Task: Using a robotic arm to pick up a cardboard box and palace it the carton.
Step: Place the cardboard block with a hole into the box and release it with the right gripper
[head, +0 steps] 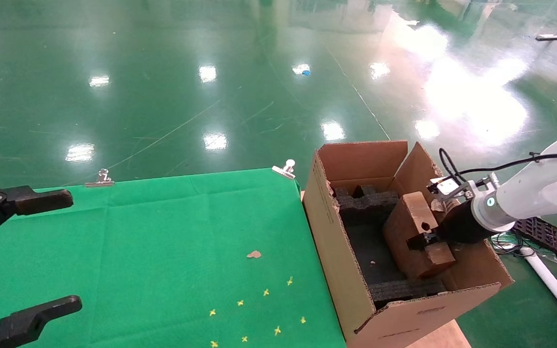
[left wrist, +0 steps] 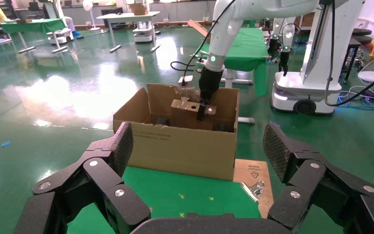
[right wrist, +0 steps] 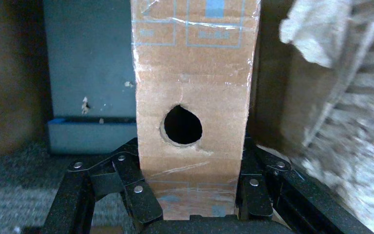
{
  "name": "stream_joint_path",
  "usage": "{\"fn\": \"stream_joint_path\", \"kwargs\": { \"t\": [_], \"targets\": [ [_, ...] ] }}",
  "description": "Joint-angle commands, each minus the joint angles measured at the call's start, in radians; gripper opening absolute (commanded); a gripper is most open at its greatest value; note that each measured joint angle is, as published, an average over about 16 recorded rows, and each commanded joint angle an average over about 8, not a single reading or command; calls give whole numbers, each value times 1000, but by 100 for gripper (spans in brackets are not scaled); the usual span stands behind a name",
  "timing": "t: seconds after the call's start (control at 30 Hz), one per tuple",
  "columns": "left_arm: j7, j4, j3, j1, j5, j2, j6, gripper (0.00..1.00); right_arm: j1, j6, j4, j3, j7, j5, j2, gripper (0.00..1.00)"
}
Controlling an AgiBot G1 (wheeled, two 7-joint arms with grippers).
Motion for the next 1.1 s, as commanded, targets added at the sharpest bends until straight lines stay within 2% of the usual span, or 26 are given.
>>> {"fn": "stream_joint_path", "kwargs": {
  "t": [0.03,0.17,0.43,1.1],
  "targets": [
    [0,0,0,0,0,0,0,100,-17,18,-7,6,-7,8,-6,0],
    [0,0,0,0,0,0,0,100,-36,41,-18,12,-14,18,-14,1],
    [0,0,1,0,-1,0,0,100,-41,62,-31,19,-29,27,-19,100],
    [1,0,2,0,-1,-1,-1,100,29,16,-53,-2,-16,-2,-19,100]
  ]
}}
